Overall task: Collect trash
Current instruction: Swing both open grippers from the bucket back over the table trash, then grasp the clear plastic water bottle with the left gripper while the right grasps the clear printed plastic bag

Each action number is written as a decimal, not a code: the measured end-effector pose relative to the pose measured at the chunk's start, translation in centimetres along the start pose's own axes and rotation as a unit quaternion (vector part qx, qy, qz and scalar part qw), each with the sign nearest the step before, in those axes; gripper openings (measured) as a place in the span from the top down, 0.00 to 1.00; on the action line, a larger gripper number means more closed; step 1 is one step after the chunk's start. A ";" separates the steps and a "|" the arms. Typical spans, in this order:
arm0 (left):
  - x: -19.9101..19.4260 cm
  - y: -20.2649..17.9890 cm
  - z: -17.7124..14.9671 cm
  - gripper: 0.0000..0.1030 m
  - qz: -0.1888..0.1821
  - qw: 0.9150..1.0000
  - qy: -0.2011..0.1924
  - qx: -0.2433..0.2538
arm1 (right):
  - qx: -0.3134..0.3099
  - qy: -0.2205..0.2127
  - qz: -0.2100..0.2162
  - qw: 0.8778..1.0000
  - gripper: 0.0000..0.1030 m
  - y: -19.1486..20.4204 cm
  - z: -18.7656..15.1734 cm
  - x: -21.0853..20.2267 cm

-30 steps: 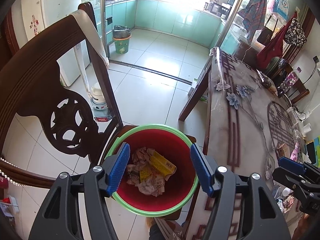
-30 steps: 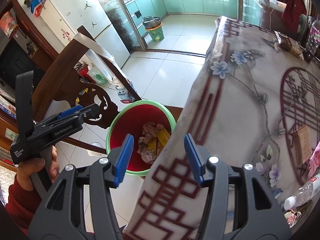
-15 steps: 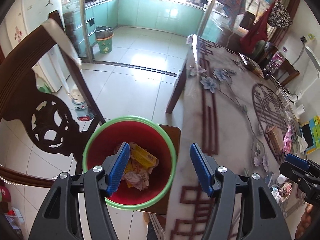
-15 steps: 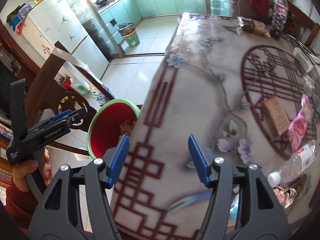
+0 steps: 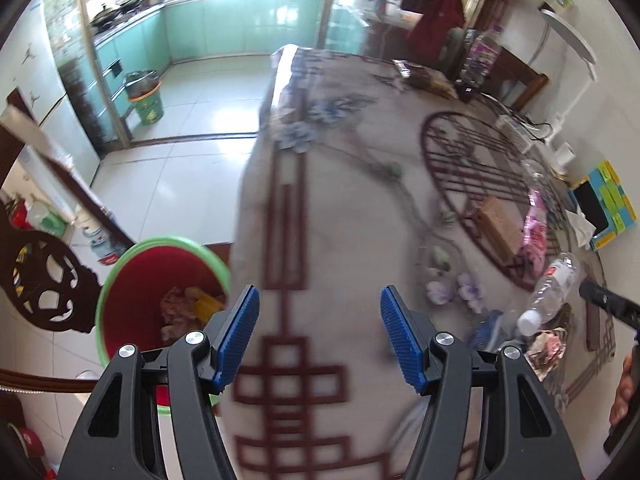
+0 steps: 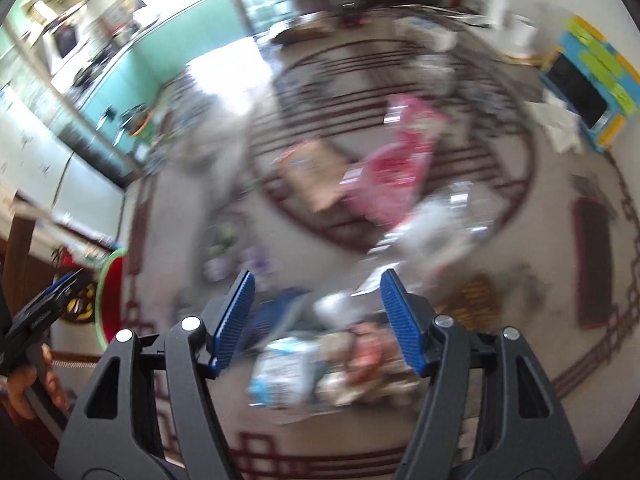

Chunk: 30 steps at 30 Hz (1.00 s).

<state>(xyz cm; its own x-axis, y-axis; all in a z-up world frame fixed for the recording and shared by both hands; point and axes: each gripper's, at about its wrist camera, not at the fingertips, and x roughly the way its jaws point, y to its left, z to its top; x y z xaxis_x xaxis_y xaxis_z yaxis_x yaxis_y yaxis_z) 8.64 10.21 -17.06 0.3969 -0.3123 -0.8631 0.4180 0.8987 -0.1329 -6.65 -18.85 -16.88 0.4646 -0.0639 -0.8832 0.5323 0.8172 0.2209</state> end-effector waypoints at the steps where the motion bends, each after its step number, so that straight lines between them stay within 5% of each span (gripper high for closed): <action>1: -0.1 -1.2 0.0 0.41 -0.003 1.000 -0.004 0.003 | 0.009 -0.004 -0.006 1.000 0.39 -1.8 0.5 -0.2; 11: 1.3 -14.1 -1.1 0.36 -0.015 1.000 0.009 0.012 | -0.034 -0.022 -0.017 0.999 0.39 -13.9 9.4 1.4; 21: 2.0 -23.4 -3.6 0.36 0.003 0.996 0.037 0.087 | -0.123 -0.004 -0.036 0.992 0.40 -15.2 22.5 11.5; 24: 2.4 -24.9 -3.4 0.36 0.012 0.992 0.039 0.119 | -0.142 0.017 -0.038 0.989 0.57 -14.6 24.4 14.3; 26: 2.8 -25.6 -3.0 0.36 0.009 0.991 0.040 0.129 | -0.141 0.041 -0.027 0.989 0.81 -14.7 25.1 16.0; 30: 4.6 -27.8 -2.1 0.36 -0.010 0.985 0.049 0.166 | -0.125 0.036 0.013 0.991 0.95 -15.0 25.3 15.9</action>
<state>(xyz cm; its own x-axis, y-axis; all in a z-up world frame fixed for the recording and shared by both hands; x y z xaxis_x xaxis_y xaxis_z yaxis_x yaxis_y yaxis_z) -2.85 -15.54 -18.37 0.3126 -0.2826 -0.9069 0.6752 0.7376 0.0029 10.62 -46.64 -23.77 0.4195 -0.0066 -0.9077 0.3244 0.9350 0.1431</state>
